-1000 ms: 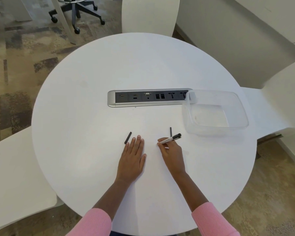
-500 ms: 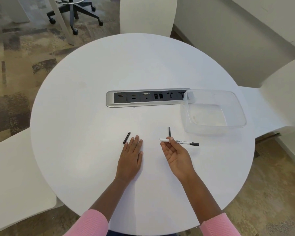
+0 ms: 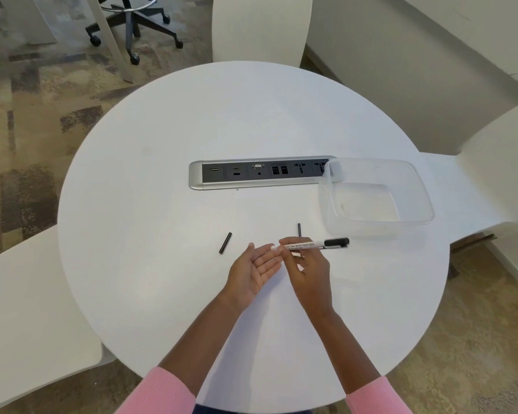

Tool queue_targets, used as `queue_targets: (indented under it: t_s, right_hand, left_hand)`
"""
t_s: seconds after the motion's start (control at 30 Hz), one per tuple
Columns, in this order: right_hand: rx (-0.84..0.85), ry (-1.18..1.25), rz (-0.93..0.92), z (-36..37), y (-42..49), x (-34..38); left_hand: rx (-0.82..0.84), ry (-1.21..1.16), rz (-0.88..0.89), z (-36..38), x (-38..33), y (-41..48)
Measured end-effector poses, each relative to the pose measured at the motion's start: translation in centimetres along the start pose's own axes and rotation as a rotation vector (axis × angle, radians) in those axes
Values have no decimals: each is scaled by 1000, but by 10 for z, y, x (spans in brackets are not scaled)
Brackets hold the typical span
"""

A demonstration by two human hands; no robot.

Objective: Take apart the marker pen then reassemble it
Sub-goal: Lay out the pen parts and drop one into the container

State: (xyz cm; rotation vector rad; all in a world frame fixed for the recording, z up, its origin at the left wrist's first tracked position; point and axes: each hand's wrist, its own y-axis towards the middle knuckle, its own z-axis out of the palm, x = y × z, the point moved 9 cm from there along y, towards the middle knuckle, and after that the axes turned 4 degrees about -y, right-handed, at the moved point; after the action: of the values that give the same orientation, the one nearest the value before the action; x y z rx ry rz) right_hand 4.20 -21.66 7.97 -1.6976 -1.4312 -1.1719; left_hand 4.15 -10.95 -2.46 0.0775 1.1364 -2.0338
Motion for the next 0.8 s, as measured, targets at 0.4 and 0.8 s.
queue_targets:
  t_s: [0.4,0.8]
  right_hand:
    - [47,-217,-174,11,-7,10]
    - [-33,267,467,5,-3,-60]
  left_hand:
    - [-36,-119,-60,-2,3,0]
    - [-344,462,549,-21,-52,-26]
